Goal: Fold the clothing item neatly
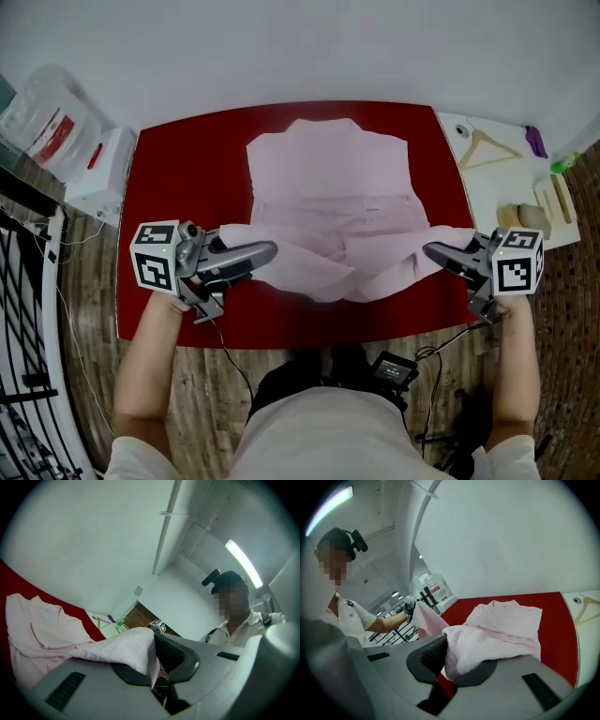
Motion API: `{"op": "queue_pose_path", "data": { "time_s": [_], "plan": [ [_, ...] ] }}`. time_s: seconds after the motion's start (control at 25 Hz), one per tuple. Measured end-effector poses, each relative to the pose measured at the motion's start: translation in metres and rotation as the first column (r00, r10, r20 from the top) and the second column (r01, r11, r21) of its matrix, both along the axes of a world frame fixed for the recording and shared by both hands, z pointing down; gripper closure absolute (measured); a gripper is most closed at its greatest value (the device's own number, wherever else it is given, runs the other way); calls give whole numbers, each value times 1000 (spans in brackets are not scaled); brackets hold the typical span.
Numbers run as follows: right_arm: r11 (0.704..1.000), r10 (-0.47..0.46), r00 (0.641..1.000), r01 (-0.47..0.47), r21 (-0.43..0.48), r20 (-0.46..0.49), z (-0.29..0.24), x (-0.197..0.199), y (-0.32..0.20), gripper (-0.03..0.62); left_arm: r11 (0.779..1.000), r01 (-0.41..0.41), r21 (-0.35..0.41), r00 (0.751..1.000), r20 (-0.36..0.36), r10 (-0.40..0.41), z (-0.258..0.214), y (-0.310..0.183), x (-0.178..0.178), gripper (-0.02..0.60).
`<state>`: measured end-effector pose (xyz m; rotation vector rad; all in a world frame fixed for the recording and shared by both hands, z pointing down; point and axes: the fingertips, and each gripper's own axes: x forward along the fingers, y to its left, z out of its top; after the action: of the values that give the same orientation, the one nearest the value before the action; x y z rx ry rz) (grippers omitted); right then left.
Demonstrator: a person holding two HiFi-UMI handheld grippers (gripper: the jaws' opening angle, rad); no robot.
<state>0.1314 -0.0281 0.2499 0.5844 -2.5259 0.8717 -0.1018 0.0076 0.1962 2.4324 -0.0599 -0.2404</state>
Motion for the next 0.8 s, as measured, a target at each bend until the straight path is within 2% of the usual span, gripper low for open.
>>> {"op": "queue_pose_path", "data": {
  "time_s": [0.16,0.48,0.8],
  "plan": [
    [999,-35,999,35,1,17,-5,2,-25,557,999,52,5,999,1,-52,-3,-24,-9,558],
    [995,-80,995,84,-51,66,5,14,-94,557,987,158,-39,987,31,-157,9,-77,-23,558],
    [984,-145,986,152,-92,84,37,18,-152,557,973,213,-94,976,72,-207,32,-124,-37,558]
  ]
}}
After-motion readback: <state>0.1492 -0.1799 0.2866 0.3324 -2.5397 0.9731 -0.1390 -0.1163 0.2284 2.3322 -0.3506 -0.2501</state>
